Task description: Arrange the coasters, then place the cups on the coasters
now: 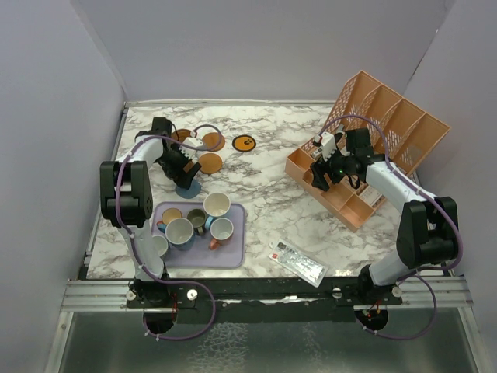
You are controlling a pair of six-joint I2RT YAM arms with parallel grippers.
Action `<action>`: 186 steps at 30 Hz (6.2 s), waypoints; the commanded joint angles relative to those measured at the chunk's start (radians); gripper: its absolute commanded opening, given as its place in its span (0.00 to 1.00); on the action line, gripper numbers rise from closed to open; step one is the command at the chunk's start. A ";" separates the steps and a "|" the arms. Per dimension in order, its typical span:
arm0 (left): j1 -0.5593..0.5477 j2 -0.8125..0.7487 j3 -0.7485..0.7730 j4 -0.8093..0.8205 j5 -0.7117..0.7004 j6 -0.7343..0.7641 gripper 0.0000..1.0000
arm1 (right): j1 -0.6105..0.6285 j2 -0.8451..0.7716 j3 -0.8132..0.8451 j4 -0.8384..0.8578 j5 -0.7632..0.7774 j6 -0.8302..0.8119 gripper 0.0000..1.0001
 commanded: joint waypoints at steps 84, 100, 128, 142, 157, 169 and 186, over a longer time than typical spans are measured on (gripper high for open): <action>-0.435 0.066 -0.097 0.171 0.005 -0.194 0.67 | -0.003 0.008 0.033 -0.023 -0.028 -0.017 0.76; -0.444 0.002 -0.009 0.170 -0.028 -0.173 0.74 | -0.003 0.015 0.032 -0.023 -0.020 -0.021 0.76; -0.263 -0.123 -0.266 0.211 -0.077 -0.105 0.81 | -0.003 0.024 0.039 -0.030 -0.034 -0.017 0.76; -0.269 -0.060 -0.276 0.237 -0.008 -0.150 0.59 | -0.004 0.027 0.039 -0.032 -0.033 -0.019 0.76; -0.344 -0.022 -0.234 0.269 0.014 -0.206 0.47 | -0.003 0.031 0.040 -0.033 -0.033 -0.020 0.76; -0.212 -0.201 -0.216 0.269 0.086 -0.215 0.60 | -0.002 0.052 0.048 -0.039 -0.042 -0.020 0.76; -0.108 -0.210 -0.317 0.145 -0.019 0.029 0.63 | -0.003 0.054 0.050 -0.045 -0.043 -0.020 0.76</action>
